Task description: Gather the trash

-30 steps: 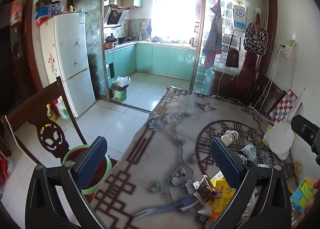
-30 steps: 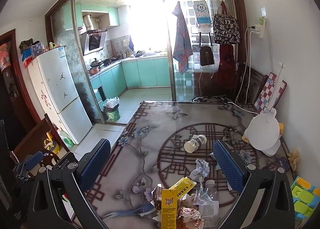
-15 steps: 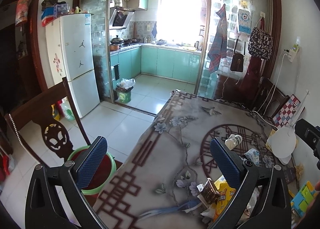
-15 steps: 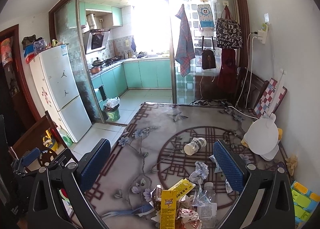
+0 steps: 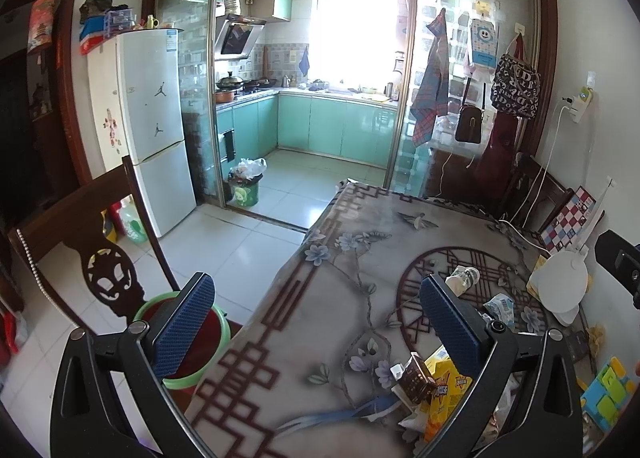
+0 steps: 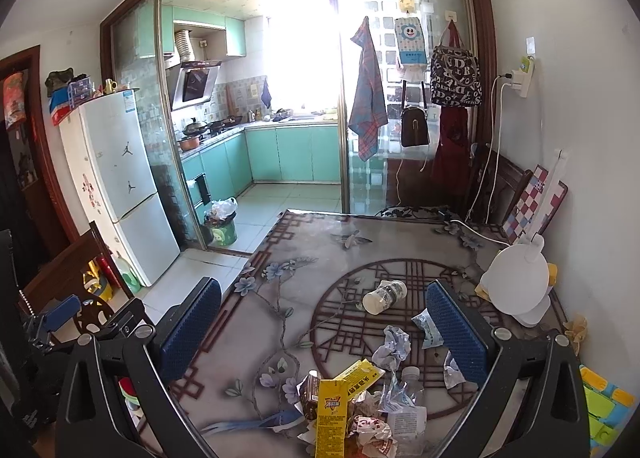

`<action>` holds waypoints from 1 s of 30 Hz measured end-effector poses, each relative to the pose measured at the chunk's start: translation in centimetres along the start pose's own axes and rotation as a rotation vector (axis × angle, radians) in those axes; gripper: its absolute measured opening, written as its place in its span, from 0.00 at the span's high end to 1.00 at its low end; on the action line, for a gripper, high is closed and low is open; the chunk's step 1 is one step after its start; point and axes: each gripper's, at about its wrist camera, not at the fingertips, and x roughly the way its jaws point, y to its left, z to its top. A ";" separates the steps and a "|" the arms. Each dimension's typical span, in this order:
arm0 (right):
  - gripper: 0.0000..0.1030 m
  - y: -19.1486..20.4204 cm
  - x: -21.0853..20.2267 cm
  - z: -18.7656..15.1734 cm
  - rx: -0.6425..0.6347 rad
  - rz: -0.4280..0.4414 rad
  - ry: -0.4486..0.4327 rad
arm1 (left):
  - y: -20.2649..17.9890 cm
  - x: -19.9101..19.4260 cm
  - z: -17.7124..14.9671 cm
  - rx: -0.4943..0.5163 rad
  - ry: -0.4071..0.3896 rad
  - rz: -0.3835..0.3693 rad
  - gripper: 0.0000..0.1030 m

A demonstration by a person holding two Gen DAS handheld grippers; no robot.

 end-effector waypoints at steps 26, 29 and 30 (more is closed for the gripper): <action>0.00 -7.1 2.3 -4.6 0.141 0.146 0.176 | -2.7 2.5 -2.8 0.088 0.177 -0.086 0.00; 0.00 -11.7 6.0 -9.1 0.266 0.226 0.342 | -2.8 3.7 -4.9 0.073 0.253 -0.187 0.00; 0.00 -12.8 7.3 -10.8 0.298 0.221 0.400 | -2.8 4.1 -5.5 0.071 0.272 -0.212 0.00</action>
